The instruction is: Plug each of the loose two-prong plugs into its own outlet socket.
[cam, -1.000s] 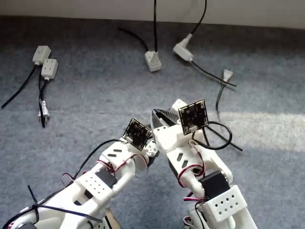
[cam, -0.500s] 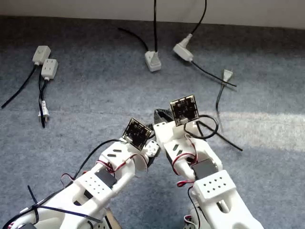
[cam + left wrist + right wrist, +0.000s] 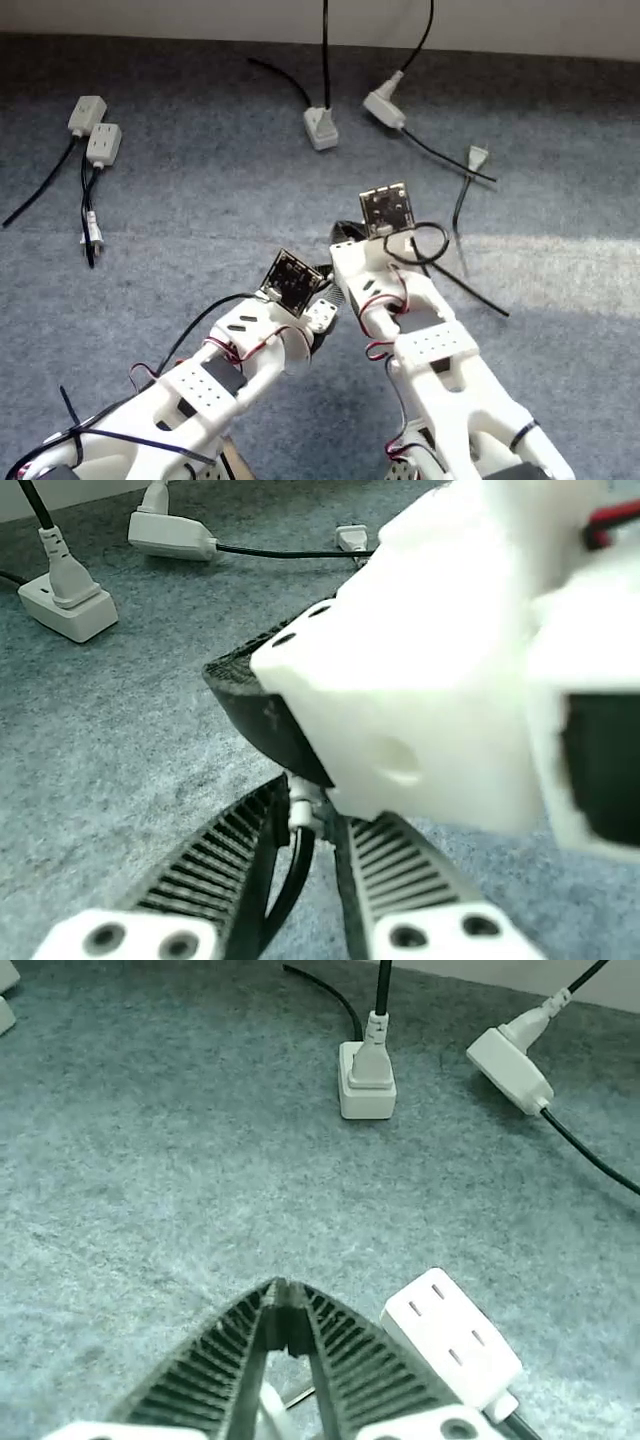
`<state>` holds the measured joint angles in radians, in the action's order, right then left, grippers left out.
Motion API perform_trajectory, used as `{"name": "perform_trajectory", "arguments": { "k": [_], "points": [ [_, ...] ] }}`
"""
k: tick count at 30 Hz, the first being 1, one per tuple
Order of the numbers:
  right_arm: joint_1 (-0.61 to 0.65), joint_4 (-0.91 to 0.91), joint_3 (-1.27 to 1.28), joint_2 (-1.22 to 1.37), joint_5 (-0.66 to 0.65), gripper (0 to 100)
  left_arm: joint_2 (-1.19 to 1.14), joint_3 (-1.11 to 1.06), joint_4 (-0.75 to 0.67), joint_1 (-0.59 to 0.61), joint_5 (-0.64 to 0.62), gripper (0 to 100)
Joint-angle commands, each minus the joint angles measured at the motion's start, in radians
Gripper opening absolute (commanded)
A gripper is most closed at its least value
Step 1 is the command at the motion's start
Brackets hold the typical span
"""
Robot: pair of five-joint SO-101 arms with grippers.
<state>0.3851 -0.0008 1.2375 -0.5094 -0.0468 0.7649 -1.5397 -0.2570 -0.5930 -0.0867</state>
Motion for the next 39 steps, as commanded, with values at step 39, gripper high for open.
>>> {"name": "perform_trajectory", "arguments": {
  "k": [39],
  "points": [
    [-0.2, 0.656, -0.225, -0.492, 0.496, 27.7, 0.025, 0.038, -0.351, -0.064, 0.008, 1]
  ]
}}
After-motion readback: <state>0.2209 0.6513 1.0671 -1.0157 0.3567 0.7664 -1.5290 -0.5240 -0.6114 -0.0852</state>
